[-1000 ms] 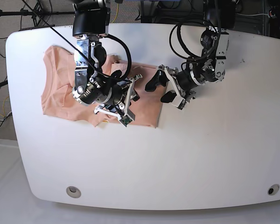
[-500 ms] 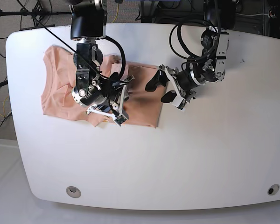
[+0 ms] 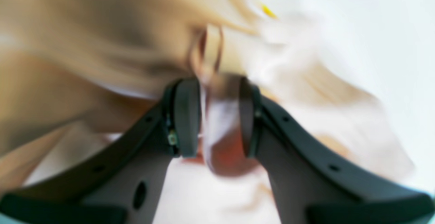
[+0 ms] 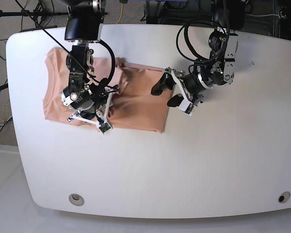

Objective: Fold the T-shirt properly

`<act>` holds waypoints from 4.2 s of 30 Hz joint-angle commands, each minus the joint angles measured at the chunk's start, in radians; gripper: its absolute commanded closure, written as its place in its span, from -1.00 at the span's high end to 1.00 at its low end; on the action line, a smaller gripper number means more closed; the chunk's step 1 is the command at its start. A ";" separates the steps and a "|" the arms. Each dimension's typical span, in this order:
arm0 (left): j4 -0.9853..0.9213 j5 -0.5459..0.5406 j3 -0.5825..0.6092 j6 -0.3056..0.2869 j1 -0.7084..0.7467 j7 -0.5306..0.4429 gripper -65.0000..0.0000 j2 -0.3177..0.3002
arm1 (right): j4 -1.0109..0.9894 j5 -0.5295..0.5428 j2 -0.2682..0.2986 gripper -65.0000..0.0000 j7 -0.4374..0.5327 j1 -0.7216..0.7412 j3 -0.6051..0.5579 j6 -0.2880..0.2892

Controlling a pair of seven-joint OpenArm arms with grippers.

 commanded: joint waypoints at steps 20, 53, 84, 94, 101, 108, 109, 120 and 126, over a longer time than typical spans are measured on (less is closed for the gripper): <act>0.015 -0.020 0.000 -0.009 -0.013 -0.021 0.29 0.003 | 0.267 -0.148 0.022 -0.39 0.014 -0.007 0.050 0.005; 0.155 -0.020 0.052 -0.009 -0.063 -0.028 0.30 0.008 | 0.216 -0.150 0.080 -0.39 -0.021 -0.030 0.338 0.003; -0.211 0.207 0.072 0.041 -0.134 -0.162 -0.62 -0.006 | 0.191 0.082 0.067 0.00 -0.027 -0.015 0.752 0.051; -0.211 0.298 -0.012 0.040 -0.135 -0.162 -0.61 -0.028 | 0.110 0.269 0.071 0.16 -0.085 -0.018 0.777 0.051; -0.209 0.304 -0.026 0.040 -0.135 -0.162 -0.61 -0.040 | 0.004 0.375 0.071 0.16 -0.095 -0.017 0.729 0.051; -0.208 0.306 -0.026 0.040 -0.134 -0.162 -0.61 -0.040 | -0.117 0.461 0.071 0.16 -0.096 -0.012 0.676 0.051; -0.208 0.306 -0.026 0.040 -0.132 -0.160 -0.61 -0.040 | -0.137 0.473 0.073 0.16 -0.096 -0.011 0.674 0.051; -0.206 0.306 -0.031 0.040 -0.105 -0.159 -0.61 -0.046 | -0.338 0.556 0.137 0.16 -0.093 0.019 0.676 0.051; -0.206 0.303 -0.031 0.040 -0.097 -0.159 -0.61 -0.061 | -0.461 0.619 0.171 0.16 -0.090 0.029 0.672 0.051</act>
